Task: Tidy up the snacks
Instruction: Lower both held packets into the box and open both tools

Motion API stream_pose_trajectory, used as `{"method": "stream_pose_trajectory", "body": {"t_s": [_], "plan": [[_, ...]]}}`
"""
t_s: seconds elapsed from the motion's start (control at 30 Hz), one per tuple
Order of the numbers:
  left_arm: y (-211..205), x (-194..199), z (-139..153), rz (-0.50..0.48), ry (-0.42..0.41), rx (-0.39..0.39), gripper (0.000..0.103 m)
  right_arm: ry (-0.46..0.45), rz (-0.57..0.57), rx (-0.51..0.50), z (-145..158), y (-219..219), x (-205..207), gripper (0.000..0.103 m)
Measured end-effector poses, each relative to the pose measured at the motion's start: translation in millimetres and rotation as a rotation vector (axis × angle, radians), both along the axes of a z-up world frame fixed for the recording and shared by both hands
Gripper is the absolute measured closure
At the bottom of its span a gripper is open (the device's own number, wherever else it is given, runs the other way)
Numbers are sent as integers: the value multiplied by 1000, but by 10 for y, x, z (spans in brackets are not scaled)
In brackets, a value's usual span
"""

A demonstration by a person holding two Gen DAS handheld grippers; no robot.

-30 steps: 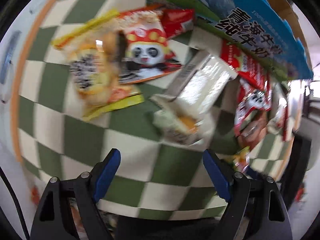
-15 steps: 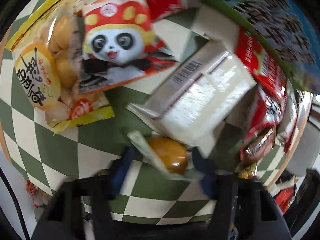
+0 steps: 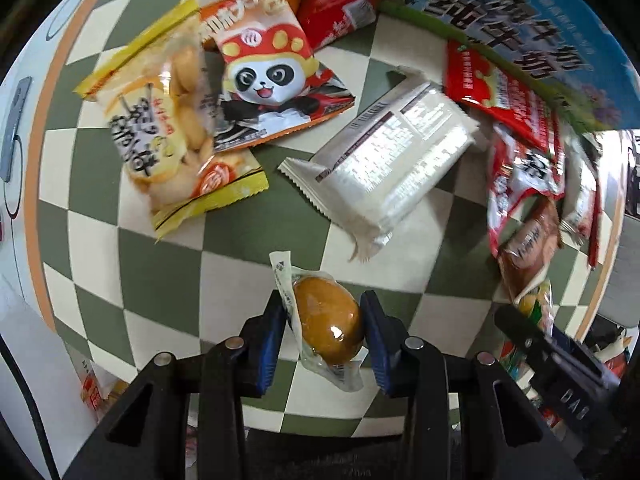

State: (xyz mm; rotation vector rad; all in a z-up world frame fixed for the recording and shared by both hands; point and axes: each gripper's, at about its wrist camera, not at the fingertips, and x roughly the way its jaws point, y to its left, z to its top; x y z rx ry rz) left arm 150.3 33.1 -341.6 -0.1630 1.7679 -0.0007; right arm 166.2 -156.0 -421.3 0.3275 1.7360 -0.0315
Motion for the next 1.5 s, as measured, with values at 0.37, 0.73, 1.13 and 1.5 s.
{"method": "stream_pose_trajectory", "body": {"t_s": [0.37, 0.73, 1.13, 1.5], "plan": [[-135, 155, 1184, -55, -225, -92, 68, -118, 14, 123, 945, -108, 289, 40], [-348, 1390, 1954, -111, -361, -126, 68, -341, 7, 177, 2115, -207, 1169, 40], [-365, 3021, 1428, -89, -256, -45, 68, -338, -38, 52, 1715, -500, 2900, 40], [-330, 3686, 972, -68, -228, 19, 61, -263, 0, -23, 1093, -548, 3808, 37]]}}
